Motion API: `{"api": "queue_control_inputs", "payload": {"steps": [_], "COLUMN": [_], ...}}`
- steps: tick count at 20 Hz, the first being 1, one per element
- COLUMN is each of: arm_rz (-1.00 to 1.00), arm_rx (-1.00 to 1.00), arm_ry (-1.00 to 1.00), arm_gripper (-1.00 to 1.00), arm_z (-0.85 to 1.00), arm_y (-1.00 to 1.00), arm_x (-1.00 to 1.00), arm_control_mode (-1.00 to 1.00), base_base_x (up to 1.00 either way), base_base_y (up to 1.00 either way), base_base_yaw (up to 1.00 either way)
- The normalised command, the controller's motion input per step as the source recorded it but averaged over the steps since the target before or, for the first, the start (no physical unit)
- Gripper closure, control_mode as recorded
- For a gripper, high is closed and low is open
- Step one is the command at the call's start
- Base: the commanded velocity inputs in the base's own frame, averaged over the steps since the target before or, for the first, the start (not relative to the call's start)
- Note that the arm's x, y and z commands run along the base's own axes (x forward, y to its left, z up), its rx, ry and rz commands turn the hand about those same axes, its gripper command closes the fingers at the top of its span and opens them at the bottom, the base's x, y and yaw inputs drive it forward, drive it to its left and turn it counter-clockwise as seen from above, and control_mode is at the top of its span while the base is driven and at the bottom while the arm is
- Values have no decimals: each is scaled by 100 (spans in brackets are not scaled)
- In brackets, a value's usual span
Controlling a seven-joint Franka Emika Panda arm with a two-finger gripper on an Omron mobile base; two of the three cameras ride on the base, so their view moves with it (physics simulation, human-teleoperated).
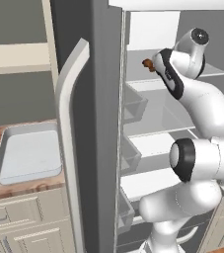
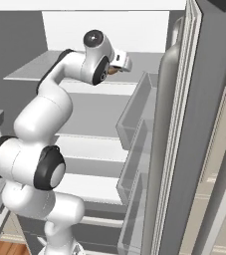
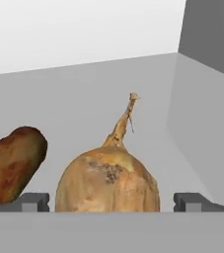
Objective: Place one onion and one chicken drumstick in each tupperware on the nearby counter, to pack two identical lunches.
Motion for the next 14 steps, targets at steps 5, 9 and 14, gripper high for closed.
{"api": "queue_control_inputs", "payload": {"steps": [5, 9, 14], "arm_rz": [0, 0, 0], "arm_rx": [0, 0, 0], "arm_ry": [3, 4, 2], "arm_gripper": [-100, 100, 100], "arm_z": [-29, -43, -50], "arm_y": [-16, -7, 0], "arm_x": [15, 16, 5], "arm_control_mode": [-100, -100, -100], "base_base_x": [0, 0, 0], "base_base_y": [0, 0, 0], "base_base_yaw": [0, 0, 0]}}
